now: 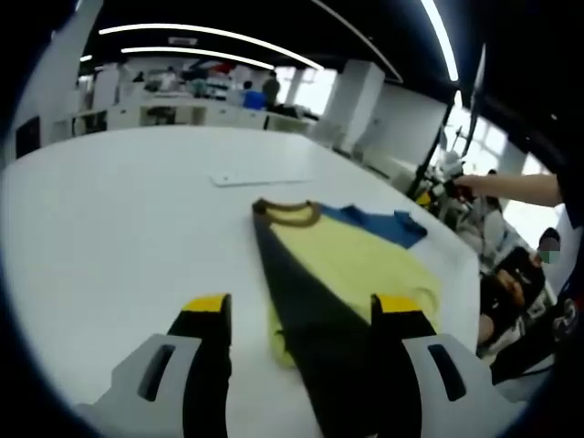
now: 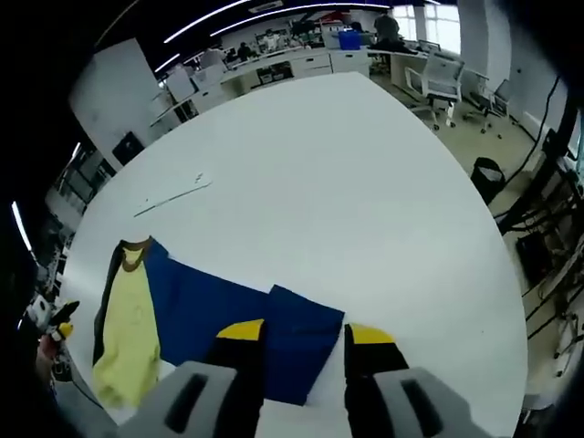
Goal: Fold the garment on the visible template until the final outline fits inside the template.
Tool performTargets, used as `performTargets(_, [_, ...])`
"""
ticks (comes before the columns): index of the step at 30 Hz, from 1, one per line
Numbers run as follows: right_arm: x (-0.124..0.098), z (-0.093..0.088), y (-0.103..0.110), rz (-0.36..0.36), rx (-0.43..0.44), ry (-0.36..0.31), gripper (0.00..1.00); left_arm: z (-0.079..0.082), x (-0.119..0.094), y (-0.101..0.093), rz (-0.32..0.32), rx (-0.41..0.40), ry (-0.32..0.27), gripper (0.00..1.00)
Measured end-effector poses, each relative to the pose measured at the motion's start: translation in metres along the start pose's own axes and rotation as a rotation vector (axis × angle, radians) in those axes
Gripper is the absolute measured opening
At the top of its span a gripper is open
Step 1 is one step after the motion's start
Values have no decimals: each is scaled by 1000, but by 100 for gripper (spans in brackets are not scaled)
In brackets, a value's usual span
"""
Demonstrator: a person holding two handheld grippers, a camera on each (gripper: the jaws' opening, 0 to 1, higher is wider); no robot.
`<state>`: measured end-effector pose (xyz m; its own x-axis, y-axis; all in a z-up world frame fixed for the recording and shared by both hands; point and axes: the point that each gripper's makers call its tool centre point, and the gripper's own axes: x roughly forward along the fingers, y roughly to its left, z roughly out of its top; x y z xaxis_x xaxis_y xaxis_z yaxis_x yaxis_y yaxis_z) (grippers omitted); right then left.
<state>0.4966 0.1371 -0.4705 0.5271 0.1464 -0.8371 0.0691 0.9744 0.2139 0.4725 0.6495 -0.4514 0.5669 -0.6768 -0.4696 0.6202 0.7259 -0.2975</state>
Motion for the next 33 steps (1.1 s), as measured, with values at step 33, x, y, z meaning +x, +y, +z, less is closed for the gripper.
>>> performTargets(33, [48, -51, 54, -17, -534, 95, 14, -8, -5, 5, 11, -18, 10, 58])
